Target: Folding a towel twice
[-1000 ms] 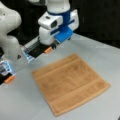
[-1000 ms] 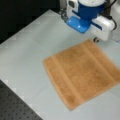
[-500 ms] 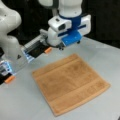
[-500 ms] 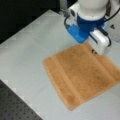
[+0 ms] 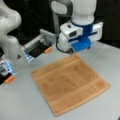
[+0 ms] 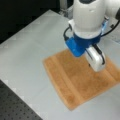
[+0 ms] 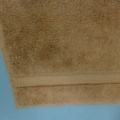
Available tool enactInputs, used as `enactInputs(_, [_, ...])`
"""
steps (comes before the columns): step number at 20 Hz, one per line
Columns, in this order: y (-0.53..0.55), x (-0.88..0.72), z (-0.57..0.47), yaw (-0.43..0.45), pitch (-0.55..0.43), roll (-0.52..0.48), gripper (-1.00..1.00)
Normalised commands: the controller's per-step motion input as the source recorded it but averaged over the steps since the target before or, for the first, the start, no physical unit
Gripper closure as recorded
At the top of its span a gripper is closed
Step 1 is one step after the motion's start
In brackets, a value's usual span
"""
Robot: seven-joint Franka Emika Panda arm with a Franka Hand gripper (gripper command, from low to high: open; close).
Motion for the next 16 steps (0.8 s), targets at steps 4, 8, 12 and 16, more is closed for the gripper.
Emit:
enactInputs(4, [0.10, 0.49, -0.16, -0.137, 0.111, -0.169, -1.00])
enactInputs(8, [0.08, 0.42, -0.12, -0.151, 0.188, -0.313, -1.00])
enactInputs(12, [0.12, 0.39, -0.05, -0.078, 0.240, -0.318, -1.00])
enactInputs(16, [0.20, 0.43, 0.02, -0.096, 0.154, -0.279, -1.00])
